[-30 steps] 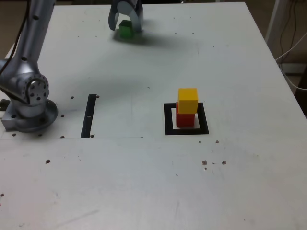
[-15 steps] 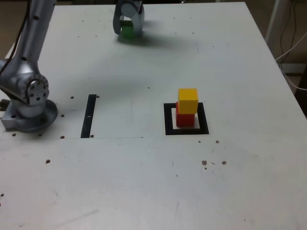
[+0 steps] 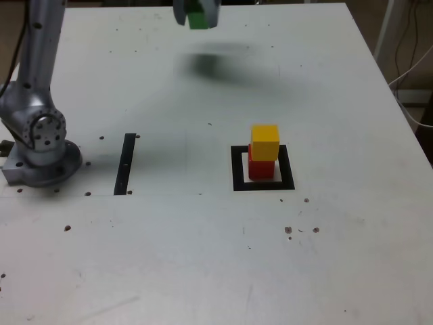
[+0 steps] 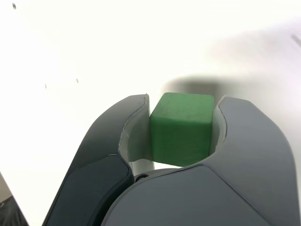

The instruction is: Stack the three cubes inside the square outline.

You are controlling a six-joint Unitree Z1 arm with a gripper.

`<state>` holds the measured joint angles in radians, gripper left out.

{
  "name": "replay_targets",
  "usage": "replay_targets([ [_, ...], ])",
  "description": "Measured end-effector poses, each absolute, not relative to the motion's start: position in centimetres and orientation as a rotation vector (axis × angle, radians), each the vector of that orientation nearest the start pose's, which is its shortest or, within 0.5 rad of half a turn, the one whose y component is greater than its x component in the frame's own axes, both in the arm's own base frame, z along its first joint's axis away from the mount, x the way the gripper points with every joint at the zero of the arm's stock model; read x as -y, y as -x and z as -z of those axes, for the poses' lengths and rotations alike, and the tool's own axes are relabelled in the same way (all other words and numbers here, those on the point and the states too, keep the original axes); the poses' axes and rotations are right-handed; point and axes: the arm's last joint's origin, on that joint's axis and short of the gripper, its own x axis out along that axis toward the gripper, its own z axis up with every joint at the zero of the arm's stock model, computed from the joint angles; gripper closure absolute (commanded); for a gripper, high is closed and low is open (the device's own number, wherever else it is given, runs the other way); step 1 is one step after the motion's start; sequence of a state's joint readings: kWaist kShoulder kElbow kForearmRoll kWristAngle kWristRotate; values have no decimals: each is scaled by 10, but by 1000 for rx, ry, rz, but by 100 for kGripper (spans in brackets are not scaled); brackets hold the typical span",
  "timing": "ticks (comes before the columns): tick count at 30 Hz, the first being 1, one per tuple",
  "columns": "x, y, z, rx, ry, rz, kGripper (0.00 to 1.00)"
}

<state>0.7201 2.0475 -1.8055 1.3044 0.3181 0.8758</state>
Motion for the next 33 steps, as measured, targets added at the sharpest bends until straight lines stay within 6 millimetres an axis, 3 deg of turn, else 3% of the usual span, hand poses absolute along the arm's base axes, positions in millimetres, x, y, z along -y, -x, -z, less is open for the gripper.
replay_targets([
  [8,-166,-310,-335,-1755,-329,3,76],
  [17,-68,-334,-340,-1715,-324,68,75],
  [33,7,-349,-338,-1700,-145,71,75],
])
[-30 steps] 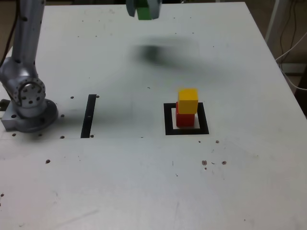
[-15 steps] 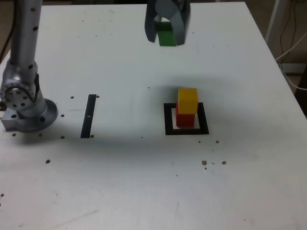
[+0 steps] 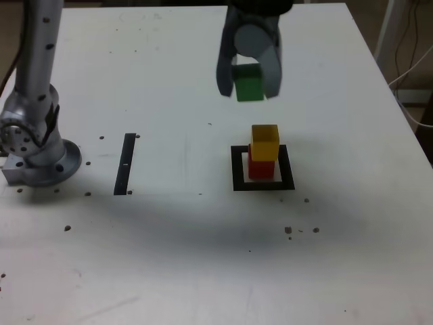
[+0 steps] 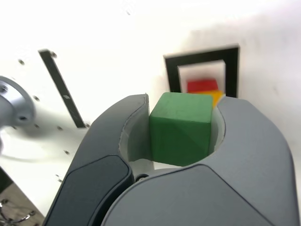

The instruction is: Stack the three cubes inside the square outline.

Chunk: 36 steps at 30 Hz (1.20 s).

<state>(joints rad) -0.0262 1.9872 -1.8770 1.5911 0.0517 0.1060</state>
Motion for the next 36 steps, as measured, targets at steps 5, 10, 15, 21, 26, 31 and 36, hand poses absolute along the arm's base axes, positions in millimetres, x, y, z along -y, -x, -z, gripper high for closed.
replay_targets([
  [5,22,-358,-334,-1703,-111,87,75],
  [10,28,-365,-324,-1729,-98,105,75],
  [15,29,-365,-318,-1749,-94,110,75],
  [21,30,-367,-309,-1780,-72,122,69],
  [26,31,-370,-304,-1791,-64,127,69],
  [31,31,-373,-304,-1781,-70,122,69],
  [36,30,-375,-303,-1771,-83,111,69],
])
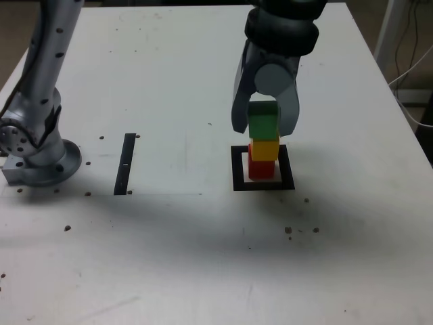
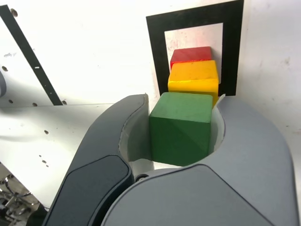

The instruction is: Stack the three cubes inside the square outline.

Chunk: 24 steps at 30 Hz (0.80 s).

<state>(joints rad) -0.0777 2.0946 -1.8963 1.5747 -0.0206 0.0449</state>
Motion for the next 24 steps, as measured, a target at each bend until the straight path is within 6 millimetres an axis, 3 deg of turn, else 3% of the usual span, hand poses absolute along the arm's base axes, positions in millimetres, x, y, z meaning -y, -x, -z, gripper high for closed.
replay_targets([
  [24,29,-374,-297,-1775,-97,99,61],
])
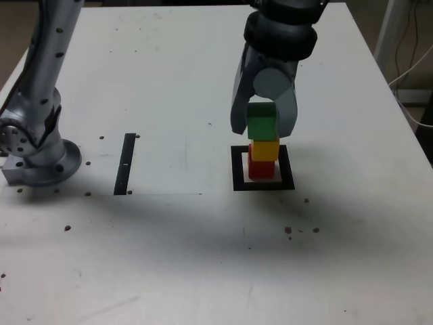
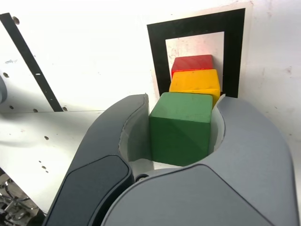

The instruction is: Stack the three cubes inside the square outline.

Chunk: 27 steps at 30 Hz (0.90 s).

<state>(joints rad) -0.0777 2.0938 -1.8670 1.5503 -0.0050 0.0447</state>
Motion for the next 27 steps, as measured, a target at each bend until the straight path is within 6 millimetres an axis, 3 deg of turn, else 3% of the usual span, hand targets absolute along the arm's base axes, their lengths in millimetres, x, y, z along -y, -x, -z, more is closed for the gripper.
replay_targets([
  [7,29,-375,-297,-1768,-97,99,45],
  [12,29,-375,-298,-1760,-97,99,10],
  [14,29,-374,-298,-1757,-97,100,2],
  [27,29,-364,-308,-1737,-96,100,0],
])
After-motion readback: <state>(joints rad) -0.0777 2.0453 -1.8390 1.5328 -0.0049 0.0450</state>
